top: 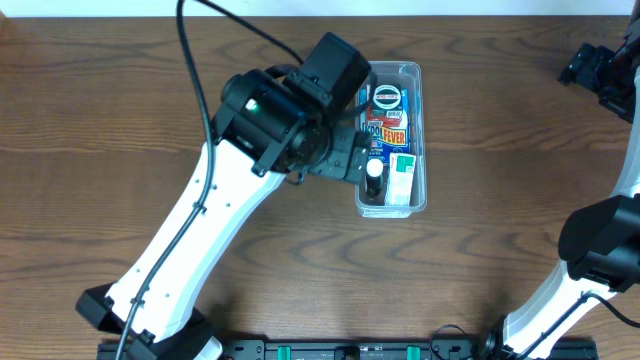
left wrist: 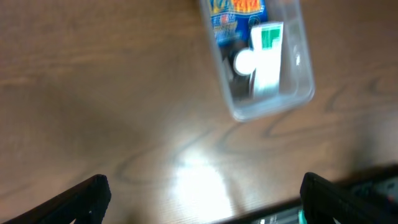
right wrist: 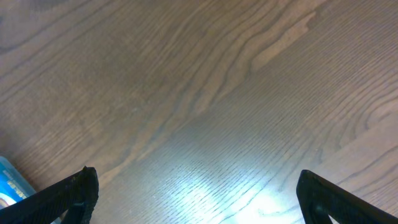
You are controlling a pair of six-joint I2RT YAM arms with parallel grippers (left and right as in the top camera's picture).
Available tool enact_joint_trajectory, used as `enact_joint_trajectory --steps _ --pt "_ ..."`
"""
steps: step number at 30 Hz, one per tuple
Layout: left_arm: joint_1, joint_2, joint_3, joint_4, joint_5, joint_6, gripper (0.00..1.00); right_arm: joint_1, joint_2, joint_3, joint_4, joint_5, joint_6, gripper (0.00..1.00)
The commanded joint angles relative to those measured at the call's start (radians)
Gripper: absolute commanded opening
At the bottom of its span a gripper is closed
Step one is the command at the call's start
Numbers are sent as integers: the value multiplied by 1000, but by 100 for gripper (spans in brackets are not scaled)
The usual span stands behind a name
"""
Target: Pack container
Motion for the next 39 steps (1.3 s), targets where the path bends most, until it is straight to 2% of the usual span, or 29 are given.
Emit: enact_joint_trajectory --steps 1,12,18,21,24,27,33,39 --pt "1 -4 13 -34 -12 9 98 -6 -18 -3 -1 11 14 99" --pt "0 -4 9 -142 -11 12 98 -6 -18 -3 -1 11 14 99" --pt "-3 -5 -26 -141 -12 102 98 -6 -18 -3 -1 11 14 99" --pt "-3 -15 -62 -87 -12 149 98 -6 -18 -3 -1 11 14 99" --pt "-3 -60 -142 36 -11 201 98 -6 -18 -3 -1 11 14 99" --pt "0 -158 -304 210 -11 209 98 -6 -18 -3 -1 11 14 99" --pt "26 -423 -729 522 -11 209 98 -6 -18 -3 -1 11 14 99" --pt "153 -779 -1215 925 -11 208 98 -6 -18 -3 -1 11 14 99"
